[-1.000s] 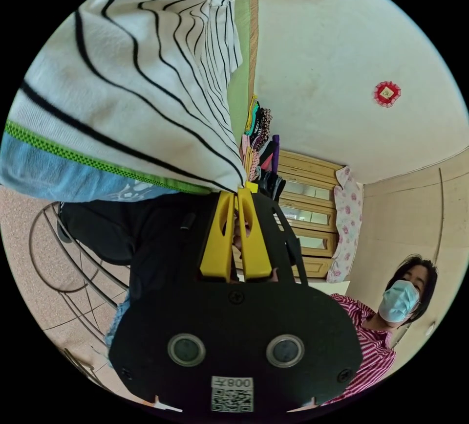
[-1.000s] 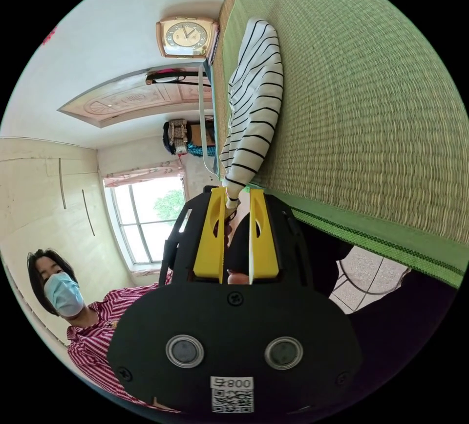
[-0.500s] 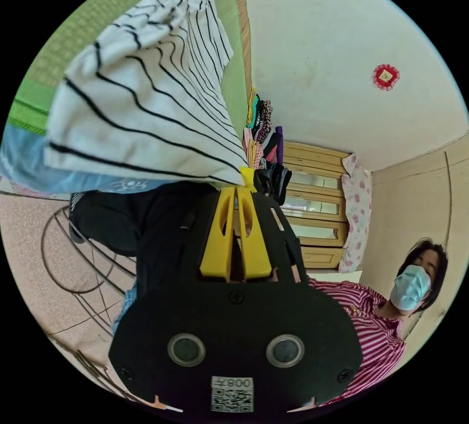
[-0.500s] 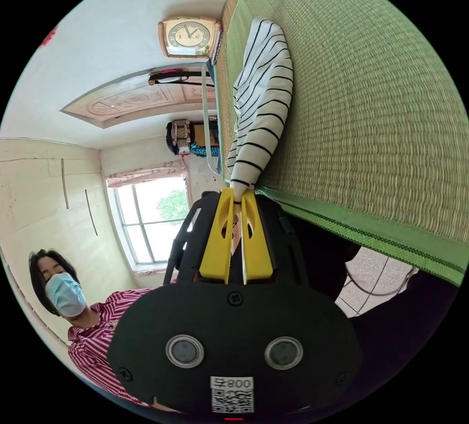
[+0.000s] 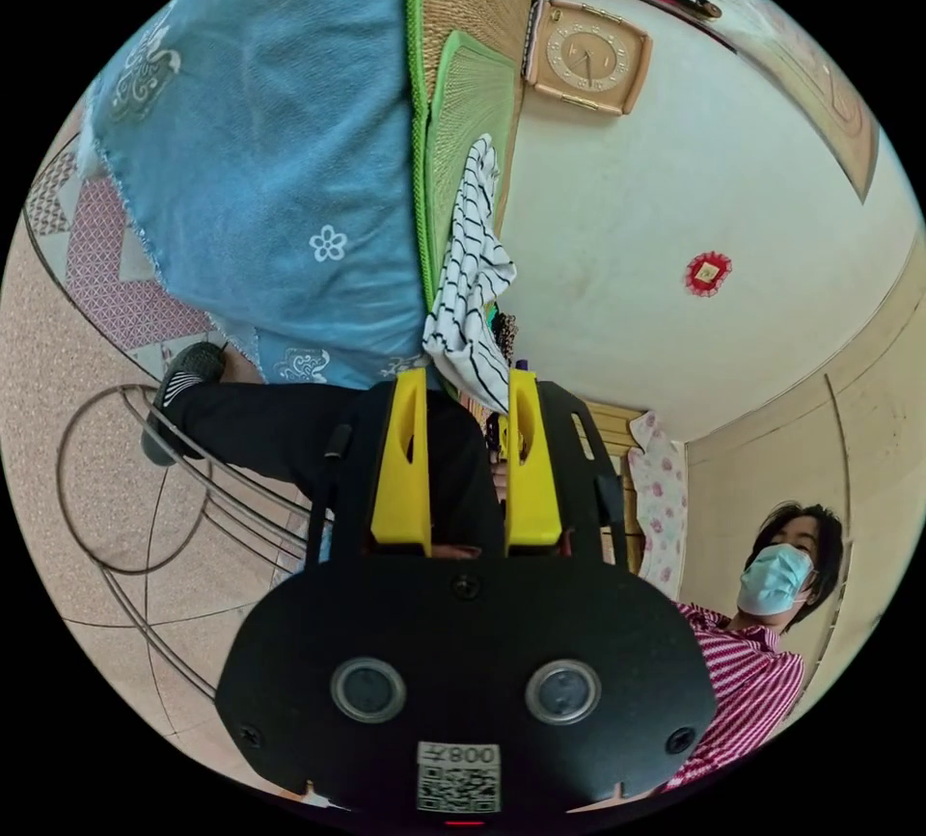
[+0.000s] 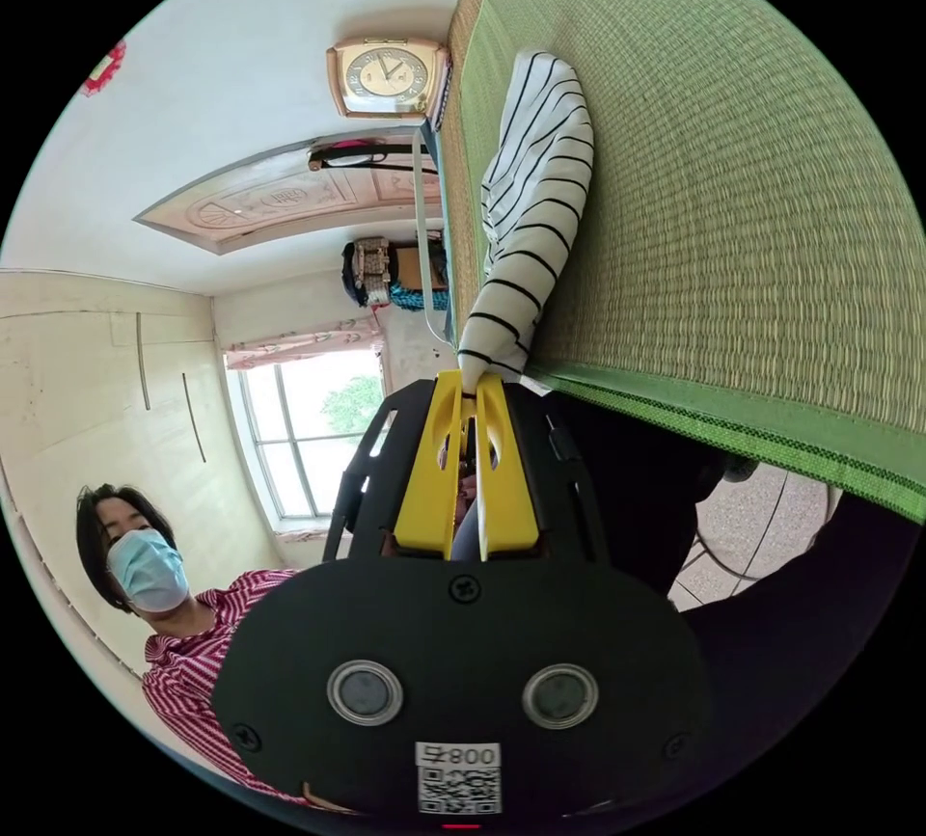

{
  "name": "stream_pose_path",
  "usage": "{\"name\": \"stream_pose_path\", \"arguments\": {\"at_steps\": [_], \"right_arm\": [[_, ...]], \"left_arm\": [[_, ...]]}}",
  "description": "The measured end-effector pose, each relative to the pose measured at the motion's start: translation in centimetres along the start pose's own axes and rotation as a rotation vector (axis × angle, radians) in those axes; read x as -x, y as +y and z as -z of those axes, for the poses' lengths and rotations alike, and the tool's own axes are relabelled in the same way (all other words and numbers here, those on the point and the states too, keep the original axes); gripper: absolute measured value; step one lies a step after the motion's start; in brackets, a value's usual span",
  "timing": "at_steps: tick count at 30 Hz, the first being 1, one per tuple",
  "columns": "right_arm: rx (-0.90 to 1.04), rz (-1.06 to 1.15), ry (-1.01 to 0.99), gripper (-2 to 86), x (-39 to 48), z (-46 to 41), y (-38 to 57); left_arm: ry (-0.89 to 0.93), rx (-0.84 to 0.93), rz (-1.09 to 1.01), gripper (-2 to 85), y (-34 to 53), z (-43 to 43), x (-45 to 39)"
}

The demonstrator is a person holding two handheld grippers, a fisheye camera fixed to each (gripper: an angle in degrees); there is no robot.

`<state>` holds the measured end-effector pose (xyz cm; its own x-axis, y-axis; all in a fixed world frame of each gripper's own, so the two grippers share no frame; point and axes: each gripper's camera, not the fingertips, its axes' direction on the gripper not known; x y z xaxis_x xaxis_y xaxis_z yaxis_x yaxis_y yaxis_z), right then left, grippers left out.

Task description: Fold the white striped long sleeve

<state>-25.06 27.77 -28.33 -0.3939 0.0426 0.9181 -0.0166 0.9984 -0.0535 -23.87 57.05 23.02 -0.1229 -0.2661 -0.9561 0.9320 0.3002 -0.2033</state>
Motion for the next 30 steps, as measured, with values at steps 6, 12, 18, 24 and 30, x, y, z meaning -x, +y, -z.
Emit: {"name": "stream_pose_path", "arguments": {"at_steps": [6, 12, 18, 24, 30], "right_arm": [[0.001, 0.009, 0.026, 2.0, 0.4, 0.5, -0.3], [-0.004, 0.001, 0.027, 2.0, -0.2, 1.1, -0.2], [0.006, 0.018, 0.018, 2.0, -0.3, 2.0, 0.0], [0.011, 0.049, -0.003, 1.8, 0.1, 3.0, 0.7], [-0.003, 0.104, -0.037, 1.6, 1.3, 4.5, 1.7]], "left_arm": [[0.011, -0.003, 0.025, 10.3, 0.3, -1.2, 2.9], [0.018, 0.021, 0.007, 4.8, 2.1, -1.4, 5.0], [0.043, 0.045, -0.047, 3.4, 4.9, -0.2, 6.0], [0.080, 0.069, -0.098, 3.1, 7.9, 0.8, 7.0], [0.141, 0.085, -0.163, 3.1, 11.0, 1.4, 7.5]]}}
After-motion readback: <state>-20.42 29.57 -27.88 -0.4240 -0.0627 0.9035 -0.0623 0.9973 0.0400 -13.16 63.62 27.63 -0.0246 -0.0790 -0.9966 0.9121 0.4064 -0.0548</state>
